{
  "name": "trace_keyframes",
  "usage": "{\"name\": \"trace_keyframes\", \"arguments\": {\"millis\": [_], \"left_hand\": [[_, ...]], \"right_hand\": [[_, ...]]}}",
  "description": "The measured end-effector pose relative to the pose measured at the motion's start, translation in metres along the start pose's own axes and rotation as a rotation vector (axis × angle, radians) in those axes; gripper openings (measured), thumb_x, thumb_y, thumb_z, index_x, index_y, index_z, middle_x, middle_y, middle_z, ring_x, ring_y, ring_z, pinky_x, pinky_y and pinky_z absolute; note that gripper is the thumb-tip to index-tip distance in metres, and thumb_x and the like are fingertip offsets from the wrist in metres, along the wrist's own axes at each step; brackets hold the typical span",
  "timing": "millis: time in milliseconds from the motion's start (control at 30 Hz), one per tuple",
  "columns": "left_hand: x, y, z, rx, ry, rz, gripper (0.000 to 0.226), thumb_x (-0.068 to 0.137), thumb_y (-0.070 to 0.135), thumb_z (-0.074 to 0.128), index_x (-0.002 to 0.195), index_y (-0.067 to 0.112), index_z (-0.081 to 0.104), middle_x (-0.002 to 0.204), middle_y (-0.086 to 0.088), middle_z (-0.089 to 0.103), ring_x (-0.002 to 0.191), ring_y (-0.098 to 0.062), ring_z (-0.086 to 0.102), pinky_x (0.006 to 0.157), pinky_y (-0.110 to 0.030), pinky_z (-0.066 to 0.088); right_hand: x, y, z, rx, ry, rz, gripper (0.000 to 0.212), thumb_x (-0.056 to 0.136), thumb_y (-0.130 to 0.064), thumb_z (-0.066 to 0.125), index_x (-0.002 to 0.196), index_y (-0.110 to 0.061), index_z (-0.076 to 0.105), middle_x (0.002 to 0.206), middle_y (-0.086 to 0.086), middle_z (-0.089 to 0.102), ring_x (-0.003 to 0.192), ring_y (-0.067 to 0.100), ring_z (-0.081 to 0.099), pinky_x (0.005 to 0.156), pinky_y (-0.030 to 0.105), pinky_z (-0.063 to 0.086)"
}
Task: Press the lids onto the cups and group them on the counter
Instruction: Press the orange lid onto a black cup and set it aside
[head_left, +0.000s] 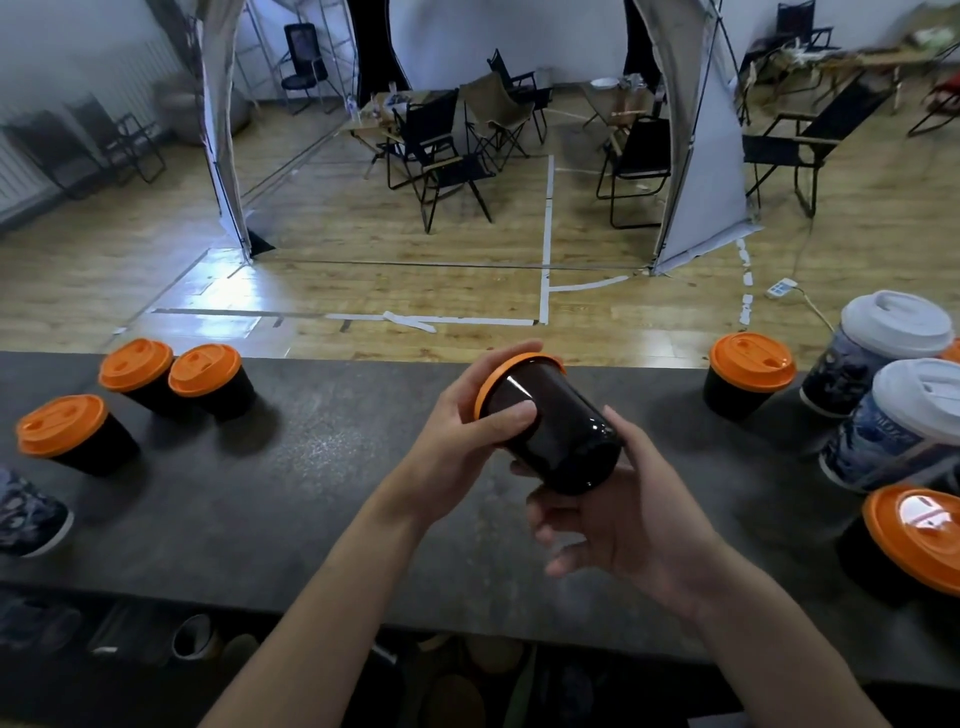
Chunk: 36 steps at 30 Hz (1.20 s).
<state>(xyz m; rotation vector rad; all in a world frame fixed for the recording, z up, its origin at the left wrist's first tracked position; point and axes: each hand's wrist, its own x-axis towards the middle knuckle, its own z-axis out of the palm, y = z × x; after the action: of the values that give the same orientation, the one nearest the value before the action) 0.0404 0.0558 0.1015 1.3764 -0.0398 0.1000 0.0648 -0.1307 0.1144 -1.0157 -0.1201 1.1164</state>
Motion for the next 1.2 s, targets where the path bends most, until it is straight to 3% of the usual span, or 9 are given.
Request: {"name": "trace_keyframes", "arguments": {"millis": [100, 200, 367, 500, 633, 733, 867, 1000, 1200], "left_hand": [[0.000, 0.005, 0.002, 0.130, 0.049, 0.028, 0.067, 0.081, 0.028, 0.075, 0.144, 0.024, 0.054, 0.137, -0.012, 0.062, 0.127, -0.033, 0.059, 0.109, -0.054, 0.048], [0.002, 0.012, 0.005, 0.153, 0.063, 0.074, 0.073, 0.079, 0.032, 0.076, 0.147, 0.028, 0.048, 0.137, -0.004, 0.064, 0.124, -0.023, 0.062, 0.100, -0.034, 0.052], [0.003, 0.012, 0.005, 0.105, -0.019, 0.083, 0.067, 0.079, 0.013, 0.079, 0.140, 0.017, 0.052, 0.125, -0.011, 0.065, 0.114, -0.024, 0.063, 0.093, -0.034, 0.052], [0.003, 0.011, 0.005, 0.173, 0.046, 0.077, 0.056, 0.081, 0.007, 0.076, 0.134, 0.015, 0.059, 0.111, 0.000, 0.070, 0.105, -0.017, 0.067, 0.089, -0.029, 0.053], [0.006, 0.011, 0.004, 0.224, 0.030, 0.057, 0.049, 0.087, 0.018, 0.072, 0.134, 0.021, 0.058, 0.116, -0.001, 0.068, 0.106, -0.013, 0.066, 0.088, -0.025, 0.053], [0.006, 0.007, 0.008, 0.160, 0.005, 0.047, 0.051, 0.091, 0.026, 0.070, 0.139, 0.027, 0.052, 0.126, -0.007, 0.063, 0.116, -0.021, 0.063, 0.097, -0.033, 0.052], [0.006, 0.002, 0.015, 0.188, 0.073, 0.069, 0.039, 0.091, 0.020, 0.072, 0.127, 0.016, 0.056, 0.103, 0.001, 0.067, 0.098, -0.012, 0.065, 0.085, -0.024, 0.053], [0.008, 0.004, 0.018, 0.256, 0.075, 0.073, 0.036, 0.090, 0.025, 0.071, 0.124, 0.023, 0.059, 0.103, 0.005, 0.068, 0.098, -0.009, 0.067, 0.085, -0.024, 0.053], [0.007, 0.008, 0.013, 0.205, 0.010, 0.068, 0.049, 0.088, 0.017, 0.070, 0.134, 0.023, 0.055, 0.109, 0.001, 0.066, 0.103, -0.013, 0.064, 0.087, -0.025, 0.052]], "right_hand": [[0.000, 0.000, -0.005, -0.225, 0.139, -0.174, 0.081, 0.089, -0.081, 0.029, 0.121, -0.020, 0.072, 0.090, 0.017, 0.068, 0.072, 0.026, 0.064, 0.058, 0.041, 0.058], [0.001, 0.001, -0.005, -0.221, 0.153, -0.243, 0.077, 0.087, -0.080, 0.048, 0.130, -0.018, 0.064, 0.094, 0.017, 0.070, 0.072, 0.026, 0.065, 0.062, 0.041, 0.058], [0.002, -0.005, -0.004, 0.212, 0.000, -0.110, 0.072, 0.096, -0.059, 0.035, 0.113, -0.004, 0.077, 0.094, 0.024, 0.068, 0.065, 0.025, 0.061, 0.058, 0.033, 0.055], [0.005, 0.001, -0.013, -0.043, 0.136, -0.202, 0.073, 0.099, -0.068, 0.032, 0.122, -0.012, 0.074, 0.101, 0.021, 0.070, 0.076, 0.028, 0.066, 0.065, 0.038, 0.057], [0.007, 0.002, -0.014, -0.245, 0.277, -0.342, 0.076, 0.086, -0.069, 0.051, 0.129, -0.008, 0.061, 0.102, 0.025, 0.068, 0.072, 0.026, 0.065, 0.064, 0.037, 0.057], [0.006, 0.000, -0.011, -0.092, 0.163, -0.255, 0.068, 0.096, -0.064, 0.045, 0.131, -0.009, 0.064, 0.106, 0.033, 0.068, 0.064, 0.021, 0.058, 0.062, 0.032, 0.052], [0.005, 0.003, -0.012, -0.037, 0.137, -0.202, 0.072, 0.101, -0.063, 0.026, 0.126, -0.010, 0.068, 0.100, 0.029, 0.071, 0.066, 0.025, 0.058, 0.063, 0.034, 0.051], [0.007, 0.005, -0.008, -0.241, 0.302, -0.299, 0.076, 0.092, -0.076, 0.044, 0.128, -0.012, 0.065, 0.104, 0.027, 0.069, 0.069, 0.024, 0.063, 0.062, 0.035, 0.055], [0.004, -0.001, -0.007, 0.125, 0.093, -0.116, 0.078, 0.101, -0.064, 0.028, 0.131, 0.000, 0.062, 0.079, 0.018, 0.063, 0.059, 0.020, 0.054, 0.059, 0.031, 0.047]]}}
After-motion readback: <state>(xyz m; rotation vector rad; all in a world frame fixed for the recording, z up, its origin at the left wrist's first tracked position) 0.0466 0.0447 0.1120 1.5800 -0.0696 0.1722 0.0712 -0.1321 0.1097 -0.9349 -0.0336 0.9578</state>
